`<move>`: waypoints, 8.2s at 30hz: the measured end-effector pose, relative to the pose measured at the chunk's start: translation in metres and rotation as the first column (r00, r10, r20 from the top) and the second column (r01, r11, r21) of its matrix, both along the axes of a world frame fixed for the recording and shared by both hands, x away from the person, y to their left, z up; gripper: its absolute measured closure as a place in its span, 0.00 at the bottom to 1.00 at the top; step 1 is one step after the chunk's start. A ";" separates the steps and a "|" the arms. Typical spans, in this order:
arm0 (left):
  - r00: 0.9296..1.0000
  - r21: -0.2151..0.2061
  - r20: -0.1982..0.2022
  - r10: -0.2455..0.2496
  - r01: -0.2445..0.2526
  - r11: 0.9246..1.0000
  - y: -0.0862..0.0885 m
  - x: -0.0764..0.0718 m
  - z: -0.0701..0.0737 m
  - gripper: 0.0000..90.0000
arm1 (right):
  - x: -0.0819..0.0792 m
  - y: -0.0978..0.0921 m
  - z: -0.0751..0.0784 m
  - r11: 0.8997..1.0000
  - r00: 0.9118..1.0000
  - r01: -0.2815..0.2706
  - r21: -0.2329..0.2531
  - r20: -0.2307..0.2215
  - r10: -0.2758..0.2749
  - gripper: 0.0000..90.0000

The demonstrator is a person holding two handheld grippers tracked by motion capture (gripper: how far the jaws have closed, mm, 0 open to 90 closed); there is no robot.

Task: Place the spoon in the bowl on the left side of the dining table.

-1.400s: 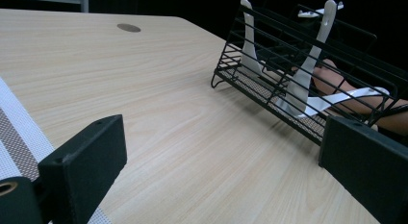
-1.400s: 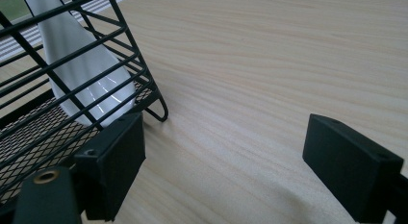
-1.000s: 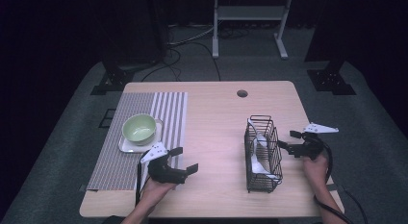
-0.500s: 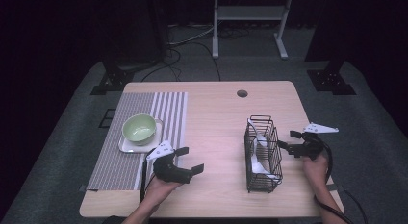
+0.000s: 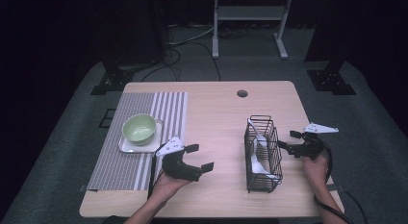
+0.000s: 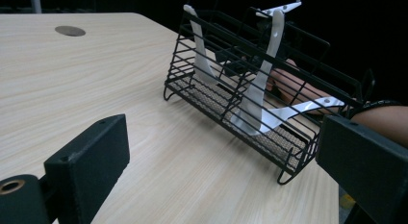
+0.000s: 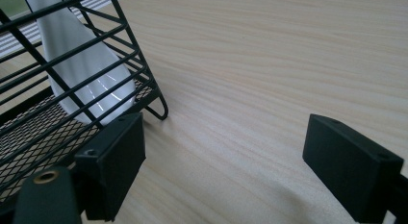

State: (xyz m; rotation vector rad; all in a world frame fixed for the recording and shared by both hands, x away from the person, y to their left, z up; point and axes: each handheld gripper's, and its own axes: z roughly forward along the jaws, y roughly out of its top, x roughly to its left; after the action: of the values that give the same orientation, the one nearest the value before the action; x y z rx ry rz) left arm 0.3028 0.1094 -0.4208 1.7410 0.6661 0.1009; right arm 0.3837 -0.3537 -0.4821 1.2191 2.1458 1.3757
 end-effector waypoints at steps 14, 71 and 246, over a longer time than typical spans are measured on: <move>0.999 0.006 0.002 -0.049 0.049 0.999 -0.024 0.004 0.011 0.04 | 0.000 0.000 0.000 1.000 1.000 -0.002 -0.001 0.001 0.002 0.15; 0.989 0.011 -0.028 -0.144 0.144 0.989 -0.101 0.018 0.035 0.12 | 0.000 0.000 0.000 1.000 1.000 -0.005 0.004 0.001 0.005 0.15; 0.978 -0.342 -0.165 0.129 -0.179 0.922 -0.002 0.053 0.074 0.95 | 0.002 -0.001 0.000 1.000 1.000 0.002 0.023 -0.016 -0.002 0.15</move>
State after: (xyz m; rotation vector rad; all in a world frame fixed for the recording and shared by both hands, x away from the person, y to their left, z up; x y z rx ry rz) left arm 0.3556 0.1075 -0.3467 1.3528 0.8681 -0.0325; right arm 0.3861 -0.3552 -0.4825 1.2450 2.1448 1.3978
